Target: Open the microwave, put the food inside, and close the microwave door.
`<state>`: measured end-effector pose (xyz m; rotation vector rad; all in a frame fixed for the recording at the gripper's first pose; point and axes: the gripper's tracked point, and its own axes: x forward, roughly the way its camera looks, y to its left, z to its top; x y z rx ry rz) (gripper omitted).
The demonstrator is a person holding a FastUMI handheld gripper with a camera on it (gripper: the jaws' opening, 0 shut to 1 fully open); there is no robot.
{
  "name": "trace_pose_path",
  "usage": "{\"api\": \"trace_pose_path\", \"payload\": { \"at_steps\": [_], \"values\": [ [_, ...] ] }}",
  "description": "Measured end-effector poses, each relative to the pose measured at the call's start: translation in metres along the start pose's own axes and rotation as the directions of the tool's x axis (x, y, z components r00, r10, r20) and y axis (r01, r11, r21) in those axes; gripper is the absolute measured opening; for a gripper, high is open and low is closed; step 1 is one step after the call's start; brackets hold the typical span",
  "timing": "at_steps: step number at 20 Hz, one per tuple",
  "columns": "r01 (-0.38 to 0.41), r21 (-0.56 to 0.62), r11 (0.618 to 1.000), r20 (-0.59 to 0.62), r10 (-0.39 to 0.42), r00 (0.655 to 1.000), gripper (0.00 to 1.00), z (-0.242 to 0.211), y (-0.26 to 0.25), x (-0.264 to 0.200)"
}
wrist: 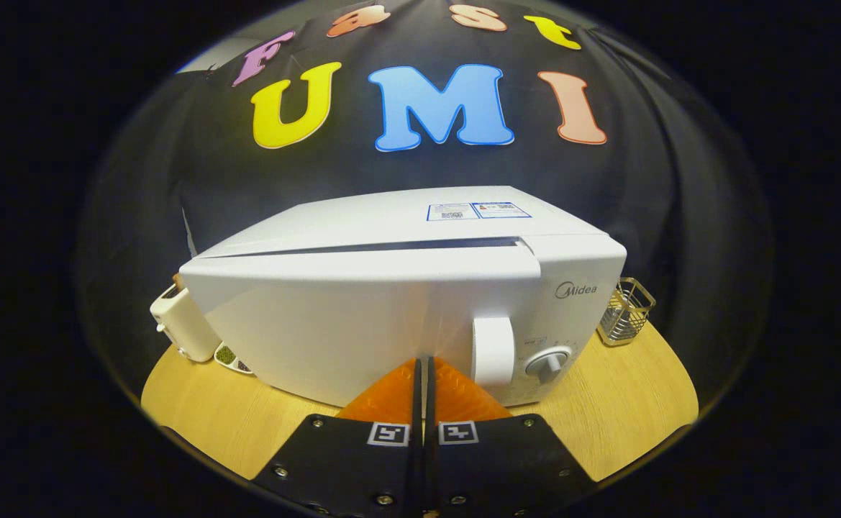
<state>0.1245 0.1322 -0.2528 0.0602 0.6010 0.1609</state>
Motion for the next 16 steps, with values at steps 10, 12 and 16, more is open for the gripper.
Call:
{"api": "trace_pose_path", "payload": {
  "at_steps": [10, 12, 16],
  "values": [
    [0.066, -0.101, 0.993, 0.048, -0.062, 0.997, 0.02, 0.003, -0.003, 0.01],
    [0.075, -0.133, 0.988, 0.082, -0.064, 0.995, 0.02, 0.011, 0.002, 0.001],
    [0.092, -0.136, 0.986, 0.125, -0.075, 0.989, 0.02, 0.023, 0.009, -0.025]
  ]
}}
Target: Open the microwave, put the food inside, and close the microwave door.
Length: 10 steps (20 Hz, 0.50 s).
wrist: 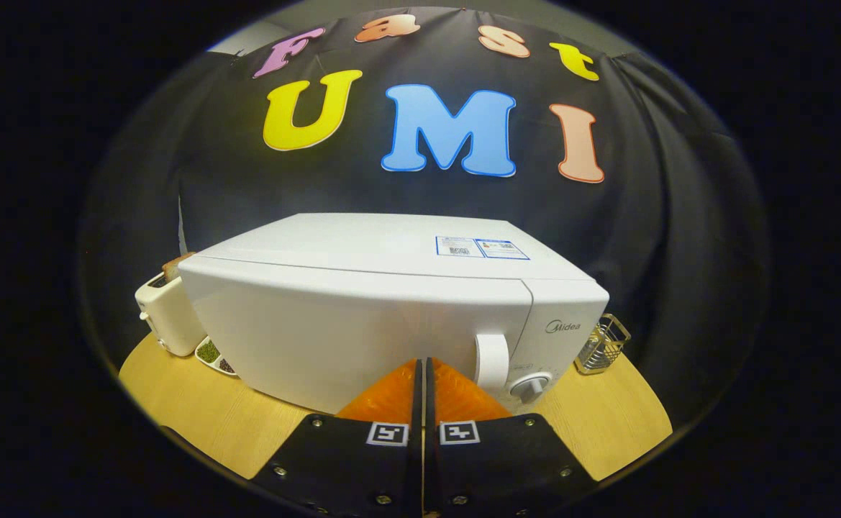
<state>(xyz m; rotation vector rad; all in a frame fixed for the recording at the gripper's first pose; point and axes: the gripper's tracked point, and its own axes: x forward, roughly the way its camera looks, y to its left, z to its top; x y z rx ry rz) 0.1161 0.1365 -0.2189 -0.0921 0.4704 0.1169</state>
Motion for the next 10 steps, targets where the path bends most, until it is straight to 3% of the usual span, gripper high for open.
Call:
{"api": "trace_pose_path", "payload": {
  "at_steps": [10],
  "values": [
    [0.075, 0.062, 0.995, 0.136, -0.083, 0.987, 0.01, 0.036, 0.003, -0.11]
  ]
}}
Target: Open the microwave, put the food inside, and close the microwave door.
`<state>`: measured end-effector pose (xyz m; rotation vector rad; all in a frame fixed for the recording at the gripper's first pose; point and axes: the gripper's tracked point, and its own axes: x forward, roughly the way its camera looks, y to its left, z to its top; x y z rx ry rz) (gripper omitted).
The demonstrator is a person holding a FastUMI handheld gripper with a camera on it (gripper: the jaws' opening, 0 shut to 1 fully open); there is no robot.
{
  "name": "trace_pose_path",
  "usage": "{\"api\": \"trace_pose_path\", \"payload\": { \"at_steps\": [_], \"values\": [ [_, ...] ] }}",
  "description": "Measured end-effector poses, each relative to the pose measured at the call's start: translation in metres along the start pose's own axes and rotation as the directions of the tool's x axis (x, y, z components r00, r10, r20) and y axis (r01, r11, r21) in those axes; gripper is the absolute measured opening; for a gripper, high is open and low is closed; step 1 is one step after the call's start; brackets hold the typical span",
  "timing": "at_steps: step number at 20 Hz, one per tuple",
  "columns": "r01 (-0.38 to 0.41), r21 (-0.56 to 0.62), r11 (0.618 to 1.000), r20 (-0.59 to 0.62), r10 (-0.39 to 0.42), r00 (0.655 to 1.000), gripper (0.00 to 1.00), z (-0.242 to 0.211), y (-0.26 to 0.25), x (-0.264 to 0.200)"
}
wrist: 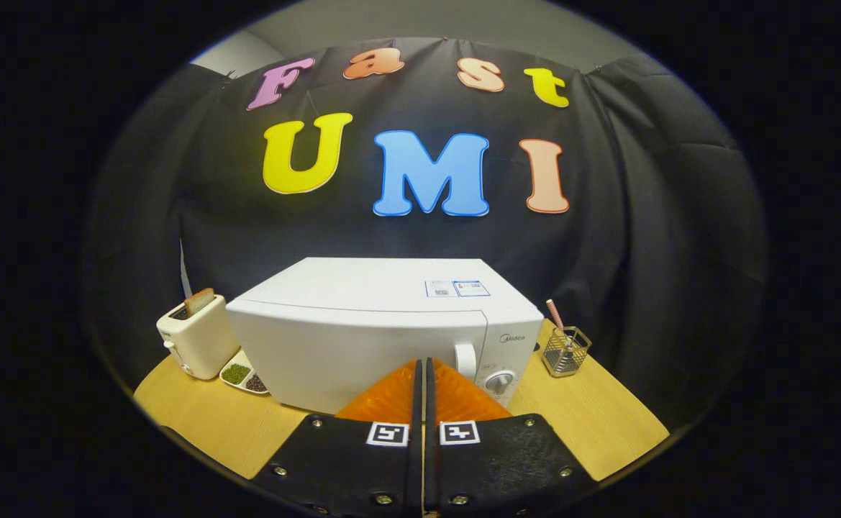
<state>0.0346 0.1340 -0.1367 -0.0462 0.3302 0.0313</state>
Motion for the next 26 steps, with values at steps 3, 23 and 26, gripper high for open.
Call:
{"api": "trace_pose_path", "payload": {
  "at_steps": [3, 23, 26],
  "values": [
    [0.021, 0.022, 1.0, 0.035, -0.022, 0.999, 0.02, 0.007, -0.001, -0.033],
    [-0.022, 0.043, 0.999, 0.137, 0.016, 0.99, 0.88, 0.001, 0.013, -0.143],
    [-0.028, 0.051, 0.998, 0.149, 0.02, 0.989, 0.88, 0.005, 0.012, -0.146]
  ]
}}
